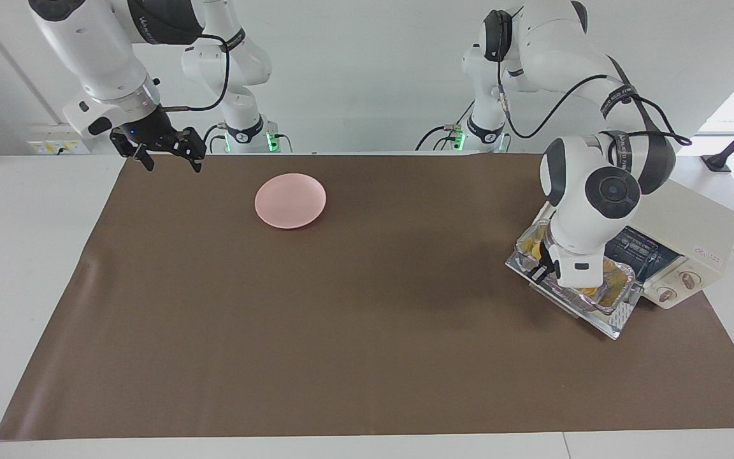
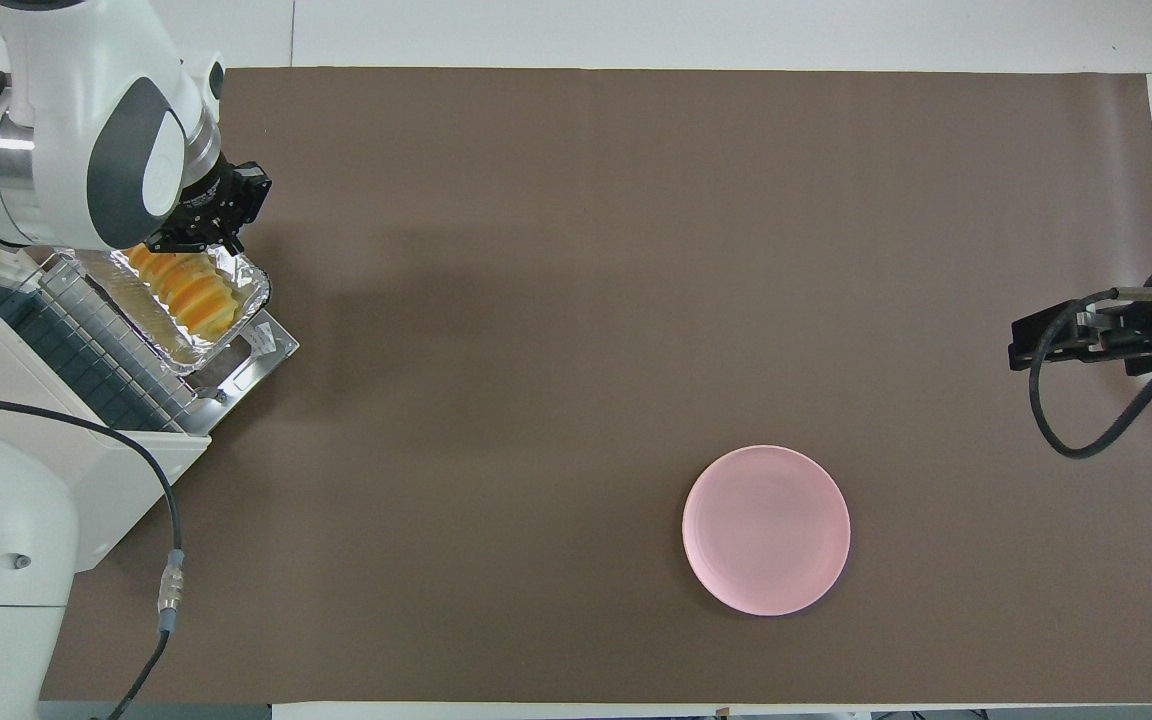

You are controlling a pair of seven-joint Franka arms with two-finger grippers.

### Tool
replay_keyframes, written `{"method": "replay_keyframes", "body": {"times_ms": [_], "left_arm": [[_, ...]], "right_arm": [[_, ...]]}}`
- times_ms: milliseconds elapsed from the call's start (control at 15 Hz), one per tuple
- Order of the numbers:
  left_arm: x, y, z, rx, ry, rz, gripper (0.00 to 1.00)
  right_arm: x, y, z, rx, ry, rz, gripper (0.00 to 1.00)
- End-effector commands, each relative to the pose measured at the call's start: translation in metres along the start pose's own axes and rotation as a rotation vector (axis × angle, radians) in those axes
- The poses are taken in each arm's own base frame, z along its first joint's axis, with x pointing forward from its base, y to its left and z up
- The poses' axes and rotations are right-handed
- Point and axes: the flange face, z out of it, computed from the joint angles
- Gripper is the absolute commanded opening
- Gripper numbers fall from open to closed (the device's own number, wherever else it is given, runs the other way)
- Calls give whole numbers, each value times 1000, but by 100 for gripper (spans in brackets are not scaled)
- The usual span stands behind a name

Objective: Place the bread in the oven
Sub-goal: 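Lower the foil tray into the toaster oven with the left gripper, then open the left gripper and lift it away from the oven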

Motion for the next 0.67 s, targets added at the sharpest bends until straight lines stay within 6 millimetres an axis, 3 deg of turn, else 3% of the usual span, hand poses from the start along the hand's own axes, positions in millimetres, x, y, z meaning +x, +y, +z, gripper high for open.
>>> {"method": "replay_keyframes", "body": {"times_ms": [0, 133, 600], "left_arm": [[13, -19, 10, 32, -23, -47, 0], [23, -42, 23, 57, -45, -84, 0], [30, -79, 50, 143, -90, -95, 0]], "right_arm": [[1, -1, -2, -19, 6, 16, 100], [3, -1, -3, -18, 20, 4, 100], [9, 10, -6, -15, 55, -82, 100]]}}
